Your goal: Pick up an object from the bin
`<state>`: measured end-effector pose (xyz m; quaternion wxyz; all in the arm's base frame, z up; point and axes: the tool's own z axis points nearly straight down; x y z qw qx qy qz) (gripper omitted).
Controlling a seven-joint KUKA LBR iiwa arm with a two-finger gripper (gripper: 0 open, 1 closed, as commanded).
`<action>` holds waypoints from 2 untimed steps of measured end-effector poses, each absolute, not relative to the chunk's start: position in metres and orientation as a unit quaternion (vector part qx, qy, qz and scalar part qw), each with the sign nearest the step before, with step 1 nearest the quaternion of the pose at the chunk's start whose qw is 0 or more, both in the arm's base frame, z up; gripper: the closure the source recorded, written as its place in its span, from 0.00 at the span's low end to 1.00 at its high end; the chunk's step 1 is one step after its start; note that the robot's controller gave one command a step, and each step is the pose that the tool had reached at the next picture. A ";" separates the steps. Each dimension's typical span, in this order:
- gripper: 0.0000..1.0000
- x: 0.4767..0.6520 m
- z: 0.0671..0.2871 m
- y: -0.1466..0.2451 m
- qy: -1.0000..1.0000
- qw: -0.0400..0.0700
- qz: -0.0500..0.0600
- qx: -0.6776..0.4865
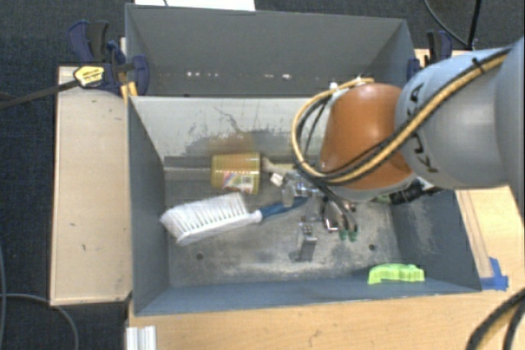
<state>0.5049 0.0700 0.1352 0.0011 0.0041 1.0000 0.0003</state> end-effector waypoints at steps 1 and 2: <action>1.00 0.519 0.079 0.044 1.000 0.001 0.000 0.000; 1.00 0.519 0.079 0.044 1.000 0.001 0.000 0.000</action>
Offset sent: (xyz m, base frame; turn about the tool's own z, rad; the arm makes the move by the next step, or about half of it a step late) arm 0.0000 0.0000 0.0000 0.0000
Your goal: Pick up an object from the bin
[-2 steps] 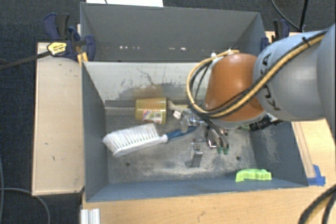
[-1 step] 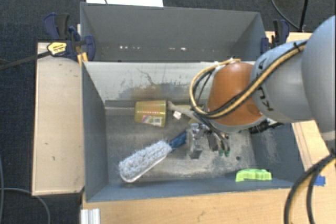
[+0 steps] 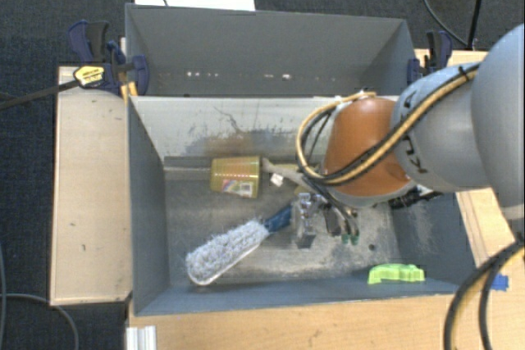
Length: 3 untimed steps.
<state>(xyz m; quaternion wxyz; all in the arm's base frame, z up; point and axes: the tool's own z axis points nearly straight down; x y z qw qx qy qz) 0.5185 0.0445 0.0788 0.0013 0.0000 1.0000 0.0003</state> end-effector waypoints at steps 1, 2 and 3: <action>1.00 0.534 0.073 -0.004 1.000 0.002 0.001 0.000; 0.00 0.479 0.079 0.002 1.000 0.003 0.001 0.008; 0.00 0.479 0.079 0.001 1.000 0.003 0.001 0.008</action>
Offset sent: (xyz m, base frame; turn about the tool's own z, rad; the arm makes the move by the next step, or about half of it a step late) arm -0.0412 -0.0439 0.0000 0.0148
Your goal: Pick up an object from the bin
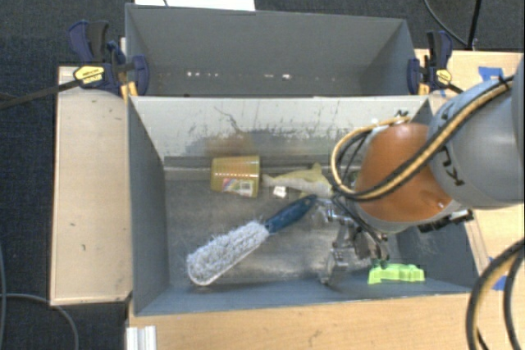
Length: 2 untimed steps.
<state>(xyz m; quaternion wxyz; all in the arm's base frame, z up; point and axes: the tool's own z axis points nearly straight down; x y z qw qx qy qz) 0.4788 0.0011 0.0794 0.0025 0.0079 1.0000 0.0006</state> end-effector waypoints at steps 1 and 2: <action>0.00 0.482 0.076 0.045 0.999 0.002 0.000 0.044; 0.00 0.492 0.074 0.074 1.000 0.002 0.002 0.026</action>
Offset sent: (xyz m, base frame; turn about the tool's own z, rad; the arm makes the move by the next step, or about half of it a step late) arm 0.0271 0.0417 -0.0094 -0.0924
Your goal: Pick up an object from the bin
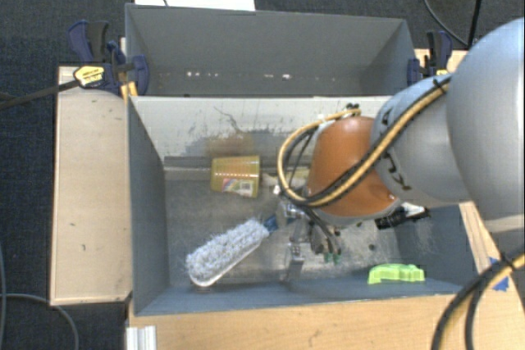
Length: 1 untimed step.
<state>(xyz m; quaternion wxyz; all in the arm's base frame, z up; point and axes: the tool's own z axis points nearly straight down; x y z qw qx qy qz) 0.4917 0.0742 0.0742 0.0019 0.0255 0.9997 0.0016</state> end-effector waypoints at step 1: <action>0.00 0.525 0.071 0.082 0.999 0.001 0.000 -0.036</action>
Offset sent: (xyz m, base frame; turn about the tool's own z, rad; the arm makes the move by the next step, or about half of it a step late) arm 0.0015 0.0667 -0.0042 -0.0114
